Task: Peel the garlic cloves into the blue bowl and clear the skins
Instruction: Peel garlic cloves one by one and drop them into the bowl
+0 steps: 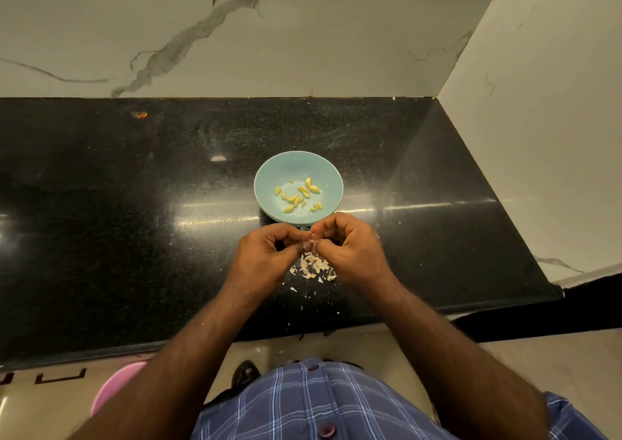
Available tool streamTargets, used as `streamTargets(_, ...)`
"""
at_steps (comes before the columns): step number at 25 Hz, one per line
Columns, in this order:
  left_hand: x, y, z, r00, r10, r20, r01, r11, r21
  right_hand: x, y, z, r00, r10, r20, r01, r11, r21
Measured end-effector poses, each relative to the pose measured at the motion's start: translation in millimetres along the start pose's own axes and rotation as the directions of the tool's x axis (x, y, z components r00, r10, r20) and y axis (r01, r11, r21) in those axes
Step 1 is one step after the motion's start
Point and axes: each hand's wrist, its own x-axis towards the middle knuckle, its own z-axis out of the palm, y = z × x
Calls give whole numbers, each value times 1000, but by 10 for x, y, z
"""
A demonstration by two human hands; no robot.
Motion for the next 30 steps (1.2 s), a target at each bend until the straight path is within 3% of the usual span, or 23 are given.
streamTargets(16,-10,83,73,1000,2,-9,-3,995,-100,-73,-80,15,989,-116,-94,112,993,-49)
streamTargets(25,9,109,50,998,-40,-38,34,986,-160,16,-159,-114,999,-43,-20,45,996,74)
streamTargets(30,6,129,53,998,-49,-37,43,989,-143,47,-144,-99,999,-48,-19,49,998,41)
